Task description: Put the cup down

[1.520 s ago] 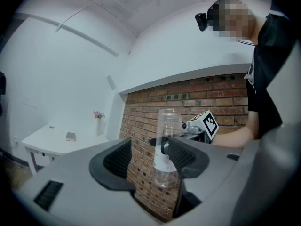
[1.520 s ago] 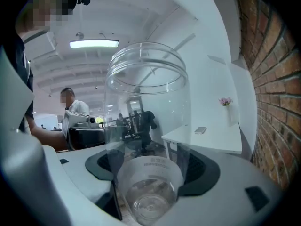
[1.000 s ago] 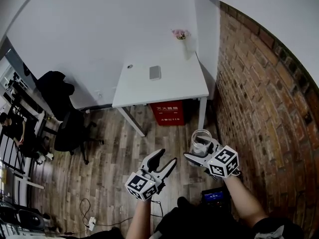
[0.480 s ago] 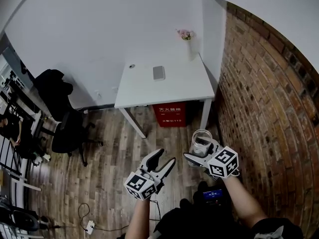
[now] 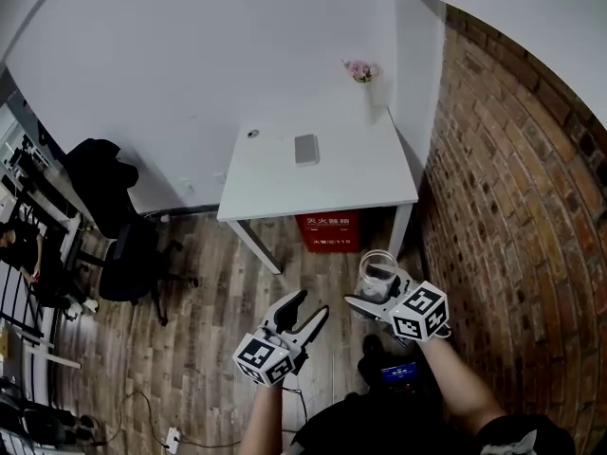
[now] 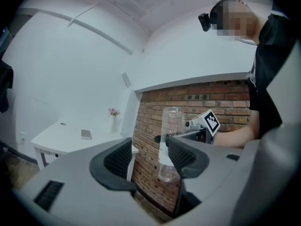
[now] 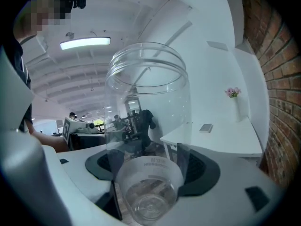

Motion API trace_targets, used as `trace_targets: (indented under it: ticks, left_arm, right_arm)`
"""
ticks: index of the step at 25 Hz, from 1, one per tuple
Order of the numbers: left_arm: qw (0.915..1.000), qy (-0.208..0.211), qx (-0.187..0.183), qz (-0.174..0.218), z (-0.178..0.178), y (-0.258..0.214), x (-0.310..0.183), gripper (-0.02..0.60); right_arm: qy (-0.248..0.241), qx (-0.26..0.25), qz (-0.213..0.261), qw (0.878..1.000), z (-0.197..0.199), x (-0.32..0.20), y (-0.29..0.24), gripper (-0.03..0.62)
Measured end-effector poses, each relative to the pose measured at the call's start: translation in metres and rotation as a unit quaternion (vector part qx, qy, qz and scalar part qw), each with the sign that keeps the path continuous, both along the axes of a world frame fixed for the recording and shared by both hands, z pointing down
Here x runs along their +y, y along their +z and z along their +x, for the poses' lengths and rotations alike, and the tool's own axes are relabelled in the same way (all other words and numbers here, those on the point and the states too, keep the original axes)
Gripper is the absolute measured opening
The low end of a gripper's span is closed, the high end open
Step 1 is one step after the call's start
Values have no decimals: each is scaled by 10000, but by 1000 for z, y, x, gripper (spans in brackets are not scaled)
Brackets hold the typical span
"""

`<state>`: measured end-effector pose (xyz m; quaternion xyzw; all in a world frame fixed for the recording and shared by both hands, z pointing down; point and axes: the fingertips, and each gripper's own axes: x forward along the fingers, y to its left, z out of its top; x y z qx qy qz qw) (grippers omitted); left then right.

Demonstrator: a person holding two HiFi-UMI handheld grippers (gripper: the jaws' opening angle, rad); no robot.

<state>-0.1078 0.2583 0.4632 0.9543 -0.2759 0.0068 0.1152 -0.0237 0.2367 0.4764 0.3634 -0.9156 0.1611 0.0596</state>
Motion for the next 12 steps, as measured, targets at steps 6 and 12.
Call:
trace_targets:
  ticks: [6,12]
  left_arm:
    - [10000,-2,-32,42,28,-6,-69,249]
    - [10000,-25,-85,-24,57,-6,-124,249]
  right_arm:
    - [-44,-40,55,10000,25,-68,-7,359]
    - [-72,-53,12,10000,54,-127,-8,359]
